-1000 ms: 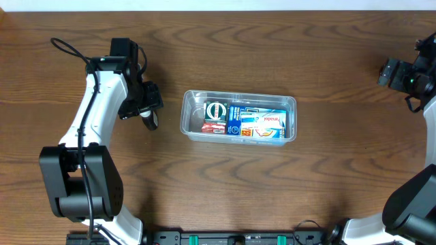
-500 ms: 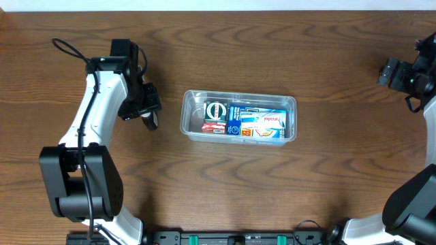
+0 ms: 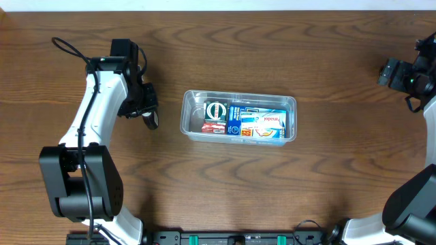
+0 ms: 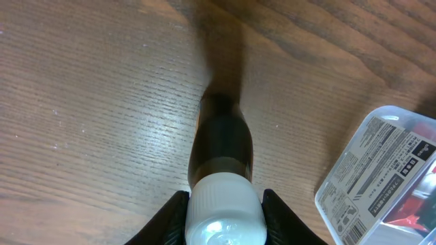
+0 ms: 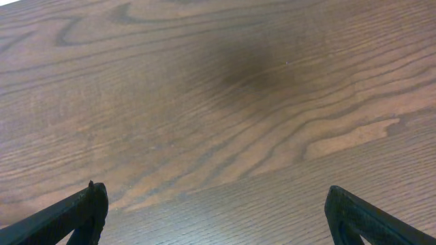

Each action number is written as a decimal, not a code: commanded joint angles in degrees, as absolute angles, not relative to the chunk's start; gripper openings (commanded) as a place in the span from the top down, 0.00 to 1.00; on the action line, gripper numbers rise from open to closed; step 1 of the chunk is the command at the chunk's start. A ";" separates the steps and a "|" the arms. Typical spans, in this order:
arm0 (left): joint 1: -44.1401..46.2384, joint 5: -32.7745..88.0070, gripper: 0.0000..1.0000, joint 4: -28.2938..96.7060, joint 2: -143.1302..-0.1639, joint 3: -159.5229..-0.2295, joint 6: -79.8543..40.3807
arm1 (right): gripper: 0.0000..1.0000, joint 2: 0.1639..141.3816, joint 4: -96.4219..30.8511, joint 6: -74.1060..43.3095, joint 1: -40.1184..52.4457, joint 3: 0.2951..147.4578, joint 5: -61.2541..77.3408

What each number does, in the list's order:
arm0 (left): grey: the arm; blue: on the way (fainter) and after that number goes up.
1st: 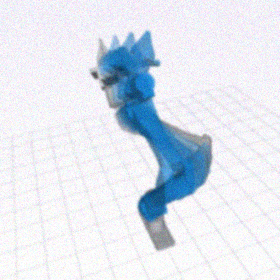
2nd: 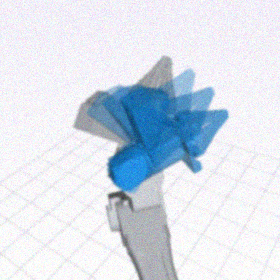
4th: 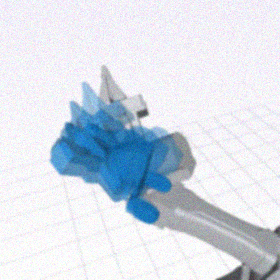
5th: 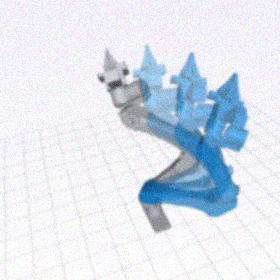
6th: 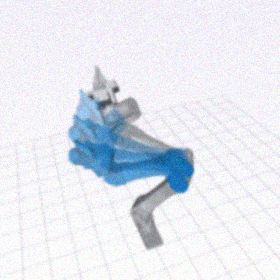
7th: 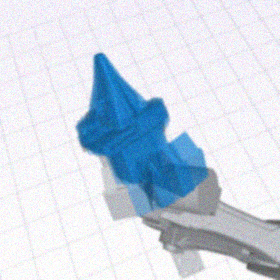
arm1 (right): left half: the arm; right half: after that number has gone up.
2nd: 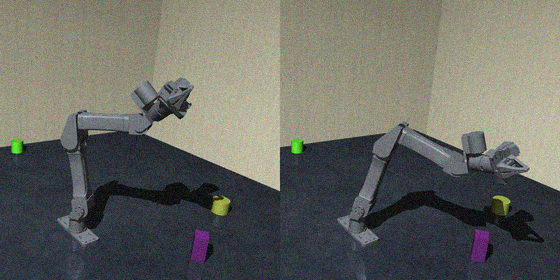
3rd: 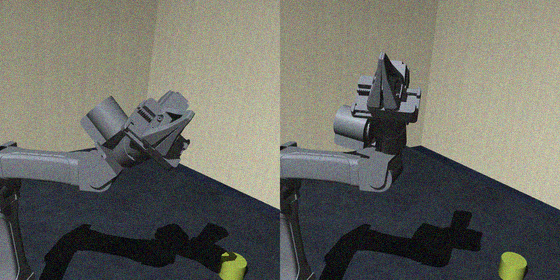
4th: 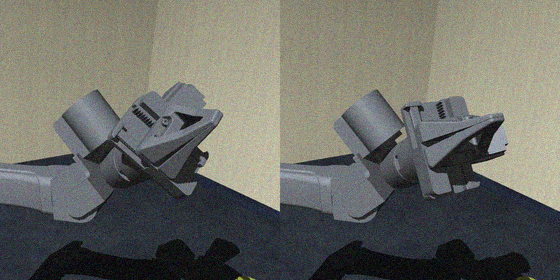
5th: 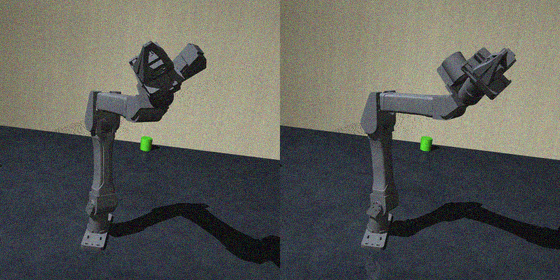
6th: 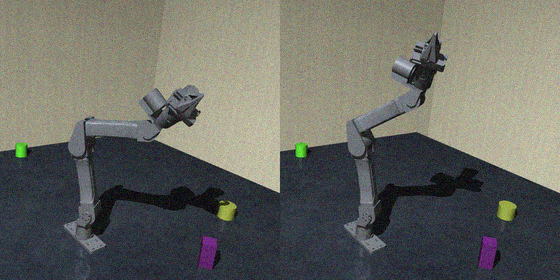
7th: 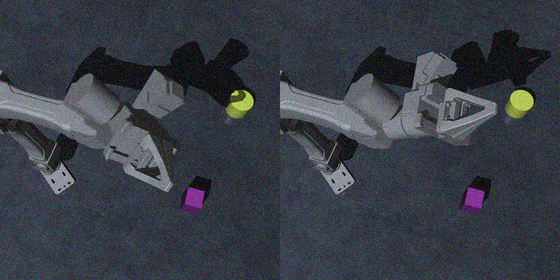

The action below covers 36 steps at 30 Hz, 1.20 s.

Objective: Pack container
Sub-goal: 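Lower the left gripper onto the dark bottle's white cap and grasp, then lift the bottle and carry it to the container's left end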

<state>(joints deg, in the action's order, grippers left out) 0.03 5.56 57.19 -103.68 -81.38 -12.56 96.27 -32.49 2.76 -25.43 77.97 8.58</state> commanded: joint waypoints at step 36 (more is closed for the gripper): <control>11.07 22.06 0.72 62.72 -81.41 -89.76 -5.58 | 0.01 96.60 -32.58 3.51 -25.32 78.26 9.04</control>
<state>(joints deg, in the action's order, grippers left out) 9.45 20.62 62.89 -80.71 -88.49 -6.13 96.27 -32.49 2.76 -25.43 77.97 8.58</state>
